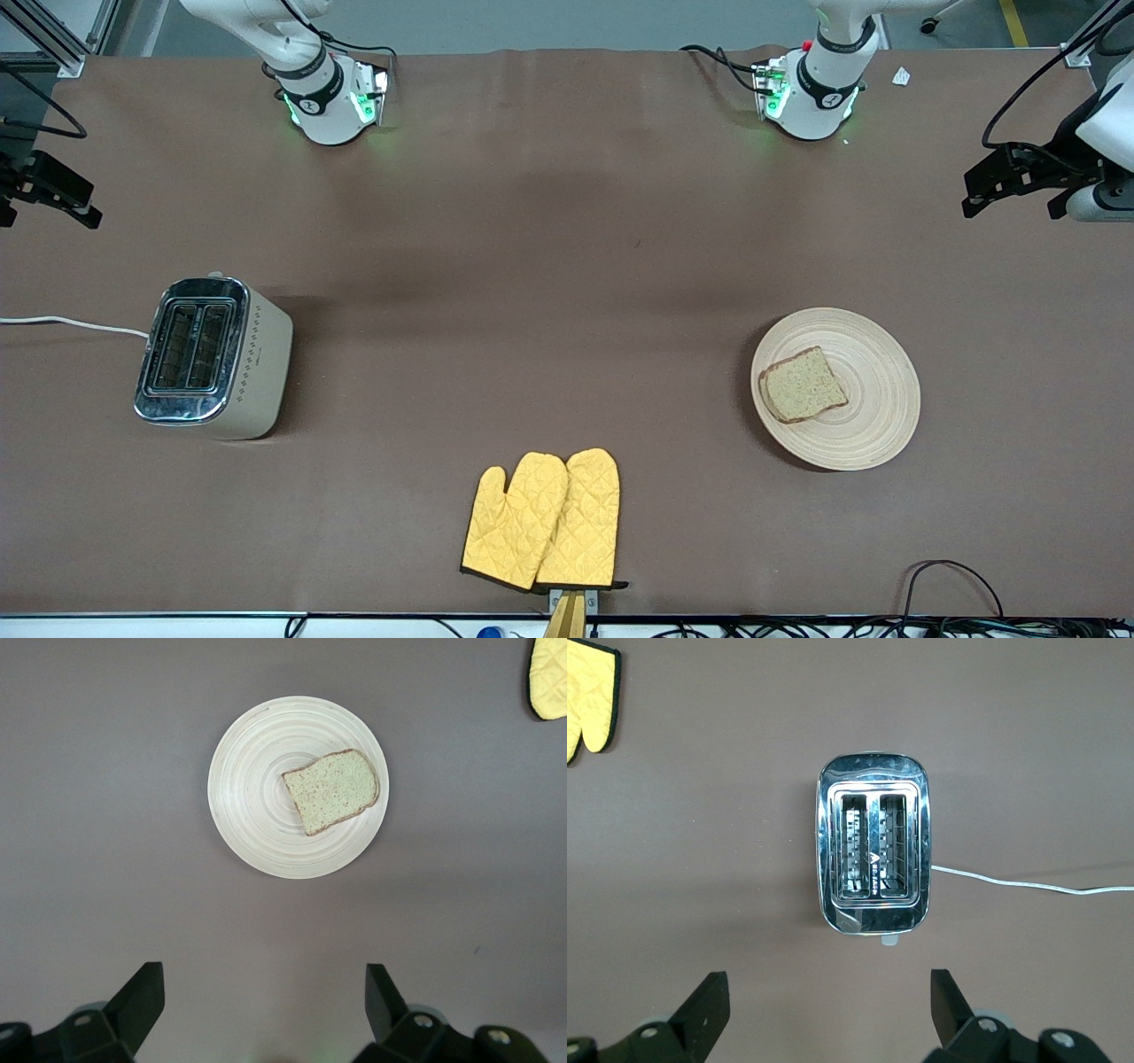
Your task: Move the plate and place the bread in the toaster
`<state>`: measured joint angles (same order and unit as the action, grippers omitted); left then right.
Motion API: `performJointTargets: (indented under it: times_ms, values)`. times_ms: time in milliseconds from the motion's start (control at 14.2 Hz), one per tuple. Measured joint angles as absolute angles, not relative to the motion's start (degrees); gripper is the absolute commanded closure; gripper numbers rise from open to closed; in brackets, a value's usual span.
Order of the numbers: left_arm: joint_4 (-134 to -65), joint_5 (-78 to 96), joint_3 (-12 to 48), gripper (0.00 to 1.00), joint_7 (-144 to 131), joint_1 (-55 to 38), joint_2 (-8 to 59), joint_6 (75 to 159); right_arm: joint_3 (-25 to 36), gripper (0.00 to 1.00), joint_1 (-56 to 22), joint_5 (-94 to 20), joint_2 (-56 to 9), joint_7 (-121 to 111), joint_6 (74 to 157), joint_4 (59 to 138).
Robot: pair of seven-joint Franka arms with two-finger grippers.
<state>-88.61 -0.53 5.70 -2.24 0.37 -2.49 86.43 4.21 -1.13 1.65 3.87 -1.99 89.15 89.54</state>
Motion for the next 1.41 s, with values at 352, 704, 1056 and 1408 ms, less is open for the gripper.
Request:
performJointTargets:
  times_ms: [352,704,1056,1408]
  values:
    - [-88.5,-0.5,5.6,0.00,-2.2,0.5,-1.4,86.3,4.2,0.00,-1.1,1.7,3.9,-2.0,89.1,89.5]
    - [-86.9,4.3,5.4,0.00,-2.1,4.9,7.8,90.8,4.2,0.00,-1.1,1.7,3.9,-2.0,89.1,89.6]
    - [-86.4,14.9,5.3,0.00,2.4,12.9,19.1,97.8,4.2,0.00,-1.1,1.7,3.9,-2.0,89.1,89.6]
    - [-86.1,21.1,5.2,0.11,18.3,18.2,28.9,104.4,4.2,0.00,-1.1,1.7,3.9,-2.0,89.1,89.6]
